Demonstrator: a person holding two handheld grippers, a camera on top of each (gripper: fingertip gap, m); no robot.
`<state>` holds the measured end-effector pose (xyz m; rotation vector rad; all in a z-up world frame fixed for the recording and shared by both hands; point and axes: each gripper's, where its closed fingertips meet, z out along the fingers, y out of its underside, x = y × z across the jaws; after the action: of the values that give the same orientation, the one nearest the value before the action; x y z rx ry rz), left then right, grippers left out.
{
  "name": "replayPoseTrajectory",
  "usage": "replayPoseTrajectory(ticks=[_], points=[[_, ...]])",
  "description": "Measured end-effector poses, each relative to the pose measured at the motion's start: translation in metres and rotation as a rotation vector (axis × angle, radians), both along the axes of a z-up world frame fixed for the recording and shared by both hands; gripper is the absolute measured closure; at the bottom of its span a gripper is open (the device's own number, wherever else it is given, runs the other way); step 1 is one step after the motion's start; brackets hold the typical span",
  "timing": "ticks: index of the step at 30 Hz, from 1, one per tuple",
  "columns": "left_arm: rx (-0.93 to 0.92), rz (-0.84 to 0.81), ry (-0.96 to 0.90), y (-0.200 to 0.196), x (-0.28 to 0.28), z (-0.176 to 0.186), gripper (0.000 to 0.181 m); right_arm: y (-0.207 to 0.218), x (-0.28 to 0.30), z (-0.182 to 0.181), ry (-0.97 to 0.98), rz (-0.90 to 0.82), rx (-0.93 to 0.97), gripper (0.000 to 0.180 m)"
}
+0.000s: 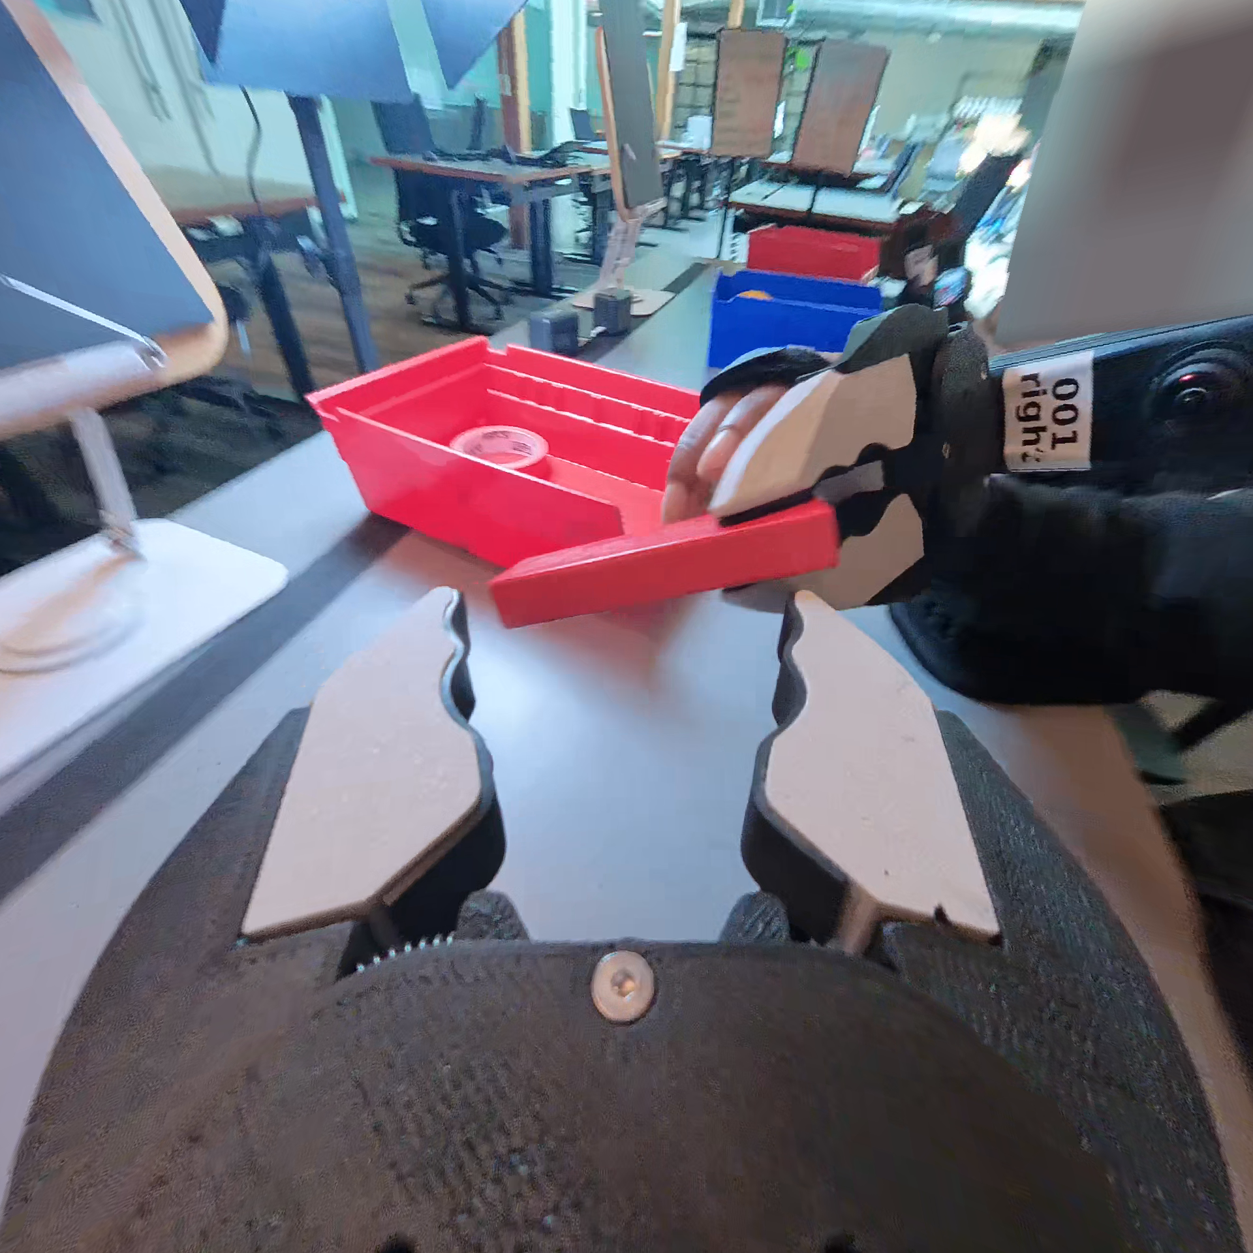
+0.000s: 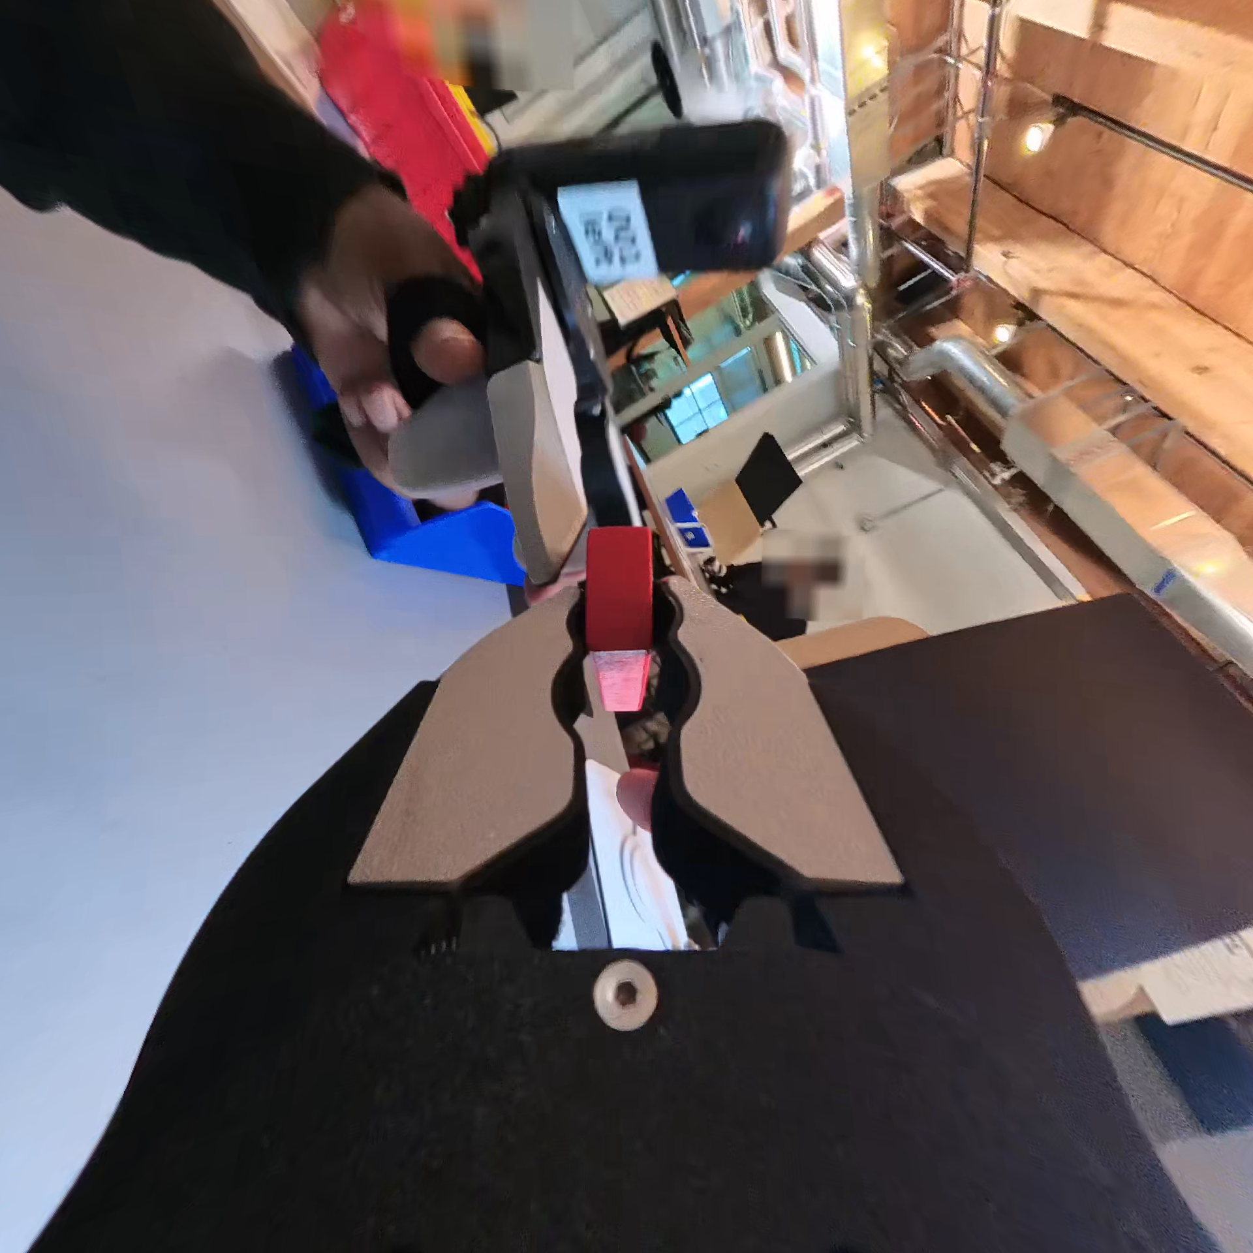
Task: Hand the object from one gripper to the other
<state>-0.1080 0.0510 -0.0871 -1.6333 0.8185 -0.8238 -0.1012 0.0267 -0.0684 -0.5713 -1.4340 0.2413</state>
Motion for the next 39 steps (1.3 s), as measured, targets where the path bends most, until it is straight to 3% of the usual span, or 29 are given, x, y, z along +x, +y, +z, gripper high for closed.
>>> replayPoseTrajectory(ticks=[3,7,11,17,24,28,34,39], points=[[-0.133,-0.111,-0.107,-0.005,0.001,-0.009,0.080,-0.009,0.002,0.001,-0.028,0.047,0.003,0.162],[-0.205,-0.222,-0.207,-0.017,0.012,-0.005,0.075,-0.013,-0.001,-0.005,-0.076,0.061,0.020,0.163],[-0.214,-0.185,-0.136,-0.015,0.021,-0.015,0.065,-0.005,-0.005,-0.019,-0.134,-0.014,0.097,0.163],[-0.166,-0.134,-0.076,-0.007,0.026,-0.026,0.071,-0.008,-0.009,-0.025,-0.166,-0.027,0.180,0.162],[-0.110,-0.140,-0.108,-0.008,0.024,-0.014,0.072,-0.006,-0.008,-0.013,-0.113,-0.044,0.127,0.155],[-0.050,-0.099,-0.183,-0.003,0.004,0.007,0.072,0.007,-0.001,-0.004,-0.106,-0.036,-0.169,0.117],[0.102,-0.318,-0.348,-0.046,0.000,0.051,0.072,0.013,0.019,0.025,0.056,0.222,-0.721,0.113],[0.187,-0.349,-0.297,-0.061,0.010,0.057,0.072,0.005,0.025,0.042,0.105,0.415,-1.022,0.107]])
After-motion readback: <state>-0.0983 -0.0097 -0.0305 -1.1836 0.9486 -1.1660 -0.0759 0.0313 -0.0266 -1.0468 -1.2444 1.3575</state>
